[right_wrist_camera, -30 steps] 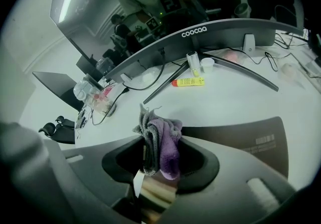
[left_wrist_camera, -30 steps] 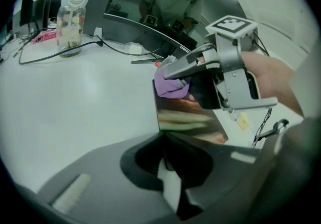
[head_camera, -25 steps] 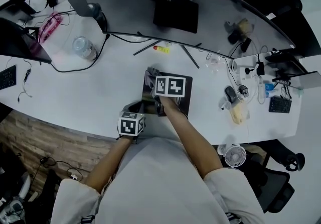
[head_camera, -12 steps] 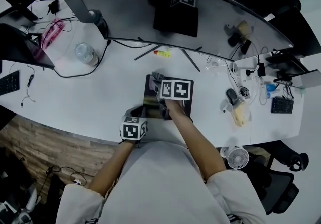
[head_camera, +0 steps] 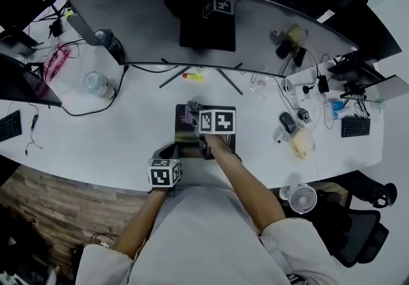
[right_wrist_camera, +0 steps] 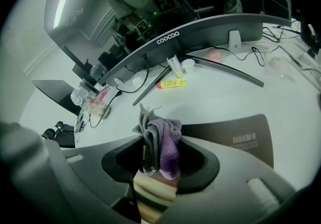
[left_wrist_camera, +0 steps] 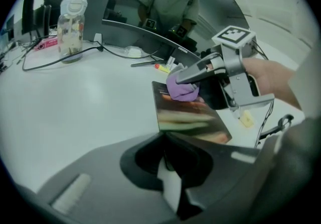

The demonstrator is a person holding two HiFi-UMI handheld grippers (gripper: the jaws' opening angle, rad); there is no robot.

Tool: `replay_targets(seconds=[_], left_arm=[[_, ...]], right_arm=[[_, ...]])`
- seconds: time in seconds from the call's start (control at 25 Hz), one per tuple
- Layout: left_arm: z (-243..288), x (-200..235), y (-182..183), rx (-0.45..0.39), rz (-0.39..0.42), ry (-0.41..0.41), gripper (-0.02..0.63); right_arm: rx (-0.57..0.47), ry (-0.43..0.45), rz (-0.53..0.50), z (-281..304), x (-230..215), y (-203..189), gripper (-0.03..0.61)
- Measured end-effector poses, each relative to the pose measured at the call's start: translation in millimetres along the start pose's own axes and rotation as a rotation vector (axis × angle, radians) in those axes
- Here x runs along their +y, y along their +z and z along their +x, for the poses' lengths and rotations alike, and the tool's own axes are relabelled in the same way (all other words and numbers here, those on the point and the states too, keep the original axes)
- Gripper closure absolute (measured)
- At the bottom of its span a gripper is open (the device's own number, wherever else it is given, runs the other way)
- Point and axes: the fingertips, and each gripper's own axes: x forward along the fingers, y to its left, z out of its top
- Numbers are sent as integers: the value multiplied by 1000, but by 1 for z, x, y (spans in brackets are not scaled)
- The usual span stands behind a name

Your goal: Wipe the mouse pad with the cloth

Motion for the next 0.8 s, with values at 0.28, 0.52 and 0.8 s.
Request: replay_targets(seconds=[0.28, 0.52, 0.8], left_arm=[[-1, -1, 1, -8, 9, 10, 614], [-1, -1, 1, -13, 10, 11, 614], [-1, -1, 1, -8, 13, 7, 614]], right_arm=[[-9, 6, 36, -6, -12, -1, 394], [-7, 14, 49, -11, -23, -1, 393], [-12, 9, 62, -17, -32, -3, 391]])
